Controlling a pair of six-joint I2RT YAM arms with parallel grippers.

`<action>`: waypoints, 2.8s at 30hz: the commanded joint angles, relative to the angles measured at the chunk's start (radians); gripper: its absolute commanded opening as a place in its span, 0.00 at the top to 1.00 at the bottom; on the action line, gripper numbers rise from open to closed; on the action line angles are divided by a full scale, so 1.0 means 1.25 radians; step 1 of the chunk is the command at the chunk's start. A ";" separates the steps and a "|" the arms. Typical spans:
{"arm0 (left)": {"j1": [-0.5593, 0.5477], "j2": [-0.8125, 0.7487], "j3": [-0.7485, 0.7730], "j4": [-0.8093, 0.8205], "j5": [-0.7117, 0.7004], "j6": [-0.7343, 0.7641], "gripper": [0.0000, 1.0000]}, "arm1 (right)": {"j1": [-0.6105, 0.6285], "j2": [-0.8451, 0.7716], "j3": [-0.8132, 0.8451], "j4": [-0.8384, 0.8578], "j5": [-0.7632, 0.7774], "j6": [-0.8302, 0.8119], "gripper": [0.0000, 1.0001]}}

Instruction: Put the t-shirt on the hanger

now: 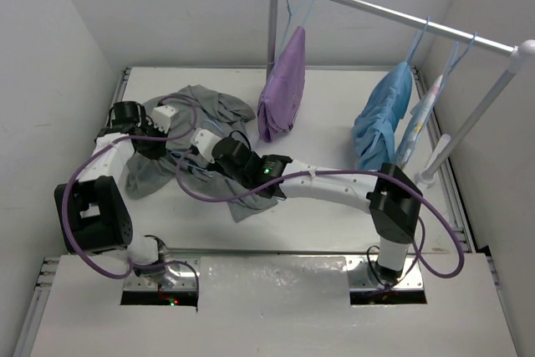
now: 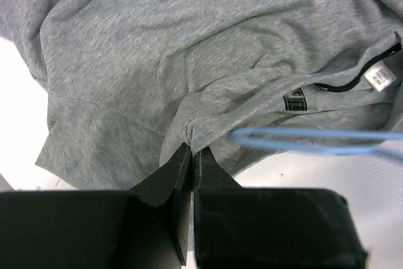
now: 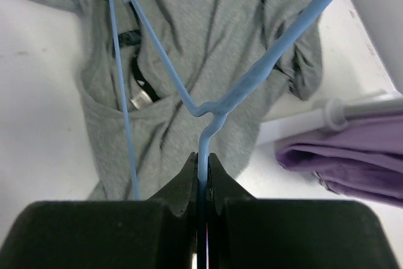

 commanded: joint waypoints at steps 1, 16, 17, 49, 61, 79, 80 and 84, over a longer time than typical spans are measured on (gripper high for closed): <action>-0.004 -0.014 0.020 0.025 0.037 0.002 1.00 | -0.003 0.028 0.033 0.070 -0.051 0.015 1.00; -0.045 -0.161 0.088 -0.330 0.326 0.273 1.00 | -0.005 0.003 -0.139 0.325 -0.094 -0.082 1.00; -0.061 -0.173 0.093 -0.334 0.324 0.271 1.00 | -0.005 -0.029 -0.164 0.368 -0.113 -0.086 1.00; -0.464 -0.166 0.238 -0.394 0.356 0.119 0.91 | 0.028 -0.196 -0.432 0.611 -0.140 -0.164 1.00; -0.417 -0.140 0.181 -0.281 0.107 -0.031 0.31 | -0.059 -0.043 -0.497 0.755 -0.291 -0.007 1.00; -0.239 -0.236 -0.110 -0.065 0.136 0.278 0.13 | -0.100 0.008 -0.473 0.766 -0.348 0.064 1.00; -0.239 -0.237 -0.117 -0.055 0.158 0.299 0.13 | -0.100 0.008 -0.473 0.764 -0.348 0.064 1.00; -0.239 -0.236 -0.166 -0.002 0.226 0.403 0.12 | -0.100 -0.002 -0.469 0.759 -0.348 0.063 1.00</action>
